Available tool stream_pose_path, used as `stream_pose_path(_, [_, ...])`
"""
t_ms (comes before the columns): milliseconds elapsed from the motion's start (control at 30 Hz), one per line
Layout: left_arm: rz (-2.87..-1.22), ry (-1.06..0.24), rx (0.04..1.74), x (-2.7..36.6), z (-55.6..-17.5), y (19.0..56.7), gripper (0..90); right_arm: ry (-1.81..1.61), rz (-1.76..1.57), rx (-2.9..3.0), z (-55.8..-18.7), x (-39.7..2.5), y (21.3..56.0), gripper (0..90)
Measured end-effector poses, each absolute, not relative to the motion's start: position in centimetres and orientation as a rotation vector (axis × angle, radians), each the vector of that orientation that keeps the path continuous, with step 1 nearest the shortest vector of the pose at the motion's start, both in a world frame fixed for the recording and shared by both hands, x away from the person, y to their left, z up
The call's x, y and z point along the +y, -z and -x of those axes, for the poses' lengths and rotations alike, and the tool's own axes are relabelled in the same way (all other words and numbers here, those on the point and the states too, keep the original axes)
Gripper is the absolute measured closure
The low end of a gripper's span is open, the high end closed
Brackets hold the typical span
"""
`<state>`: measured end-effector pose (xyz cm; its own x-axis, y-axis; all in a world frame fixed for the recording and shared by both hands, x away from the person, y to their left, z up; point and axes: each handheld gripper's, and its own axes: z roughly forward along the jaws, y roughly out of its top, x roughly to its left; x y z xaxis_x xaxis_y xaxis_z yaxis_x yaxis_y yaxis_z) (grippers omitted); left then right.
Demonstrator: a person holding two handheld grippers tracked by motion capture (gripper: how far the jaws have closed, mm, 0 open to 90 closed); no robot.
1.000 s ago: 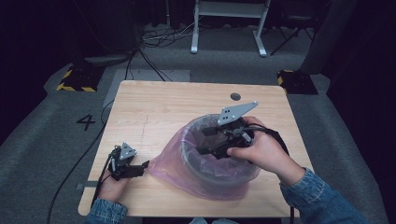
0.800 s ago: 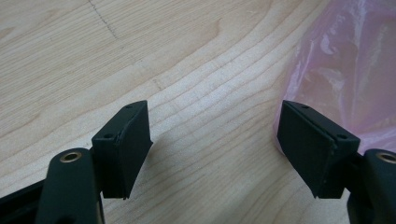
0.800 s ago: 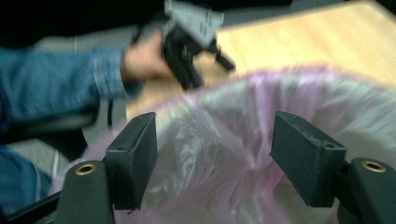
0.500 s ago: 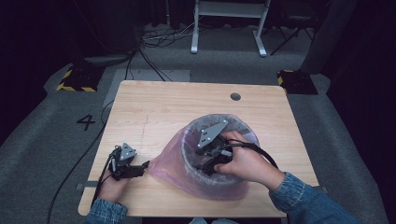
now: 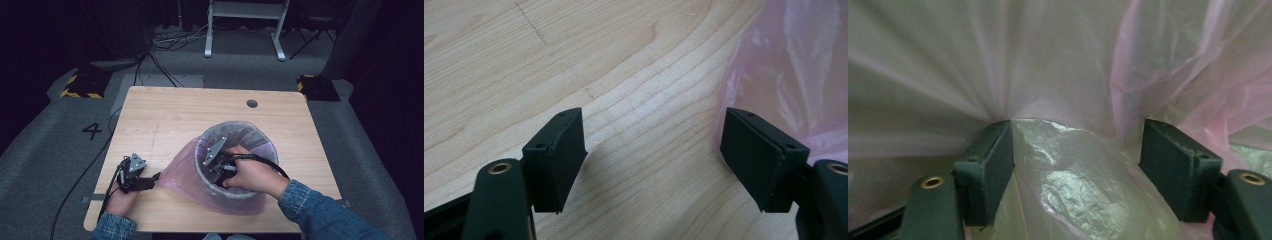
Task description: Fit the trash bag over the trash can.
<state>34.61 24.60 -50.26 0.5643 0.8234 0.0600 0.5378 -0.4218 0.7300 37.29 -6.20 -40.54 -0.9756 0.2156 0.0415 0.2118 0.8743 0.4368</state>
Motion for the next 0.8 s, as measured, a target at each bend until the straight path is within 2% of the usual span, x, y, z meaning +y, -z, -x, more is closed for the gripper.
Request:
stream_pose_path(233, [-2.128, -0.553, 1.080, 24.6, -34.6, 50.2, 26.0, -0.735, -0.456, 2.995, -38.6, -6.5, 40.1, 29.2])
stream_pose_path(467, [-2.087, -0.586, 1.028, 24.5, -34.0, 49.6, 26.0, -1.007, -0.521, 2.904, -38.4, -8.6, 35.7, 29.4])
stream_pose_path(800, [-2.067, -0.617, 1.006, 24.4, -32.8, 48.9, 26.0, -1.172, -0.576, 2.727, -38.5, -11.8, 30.7, 30.5])
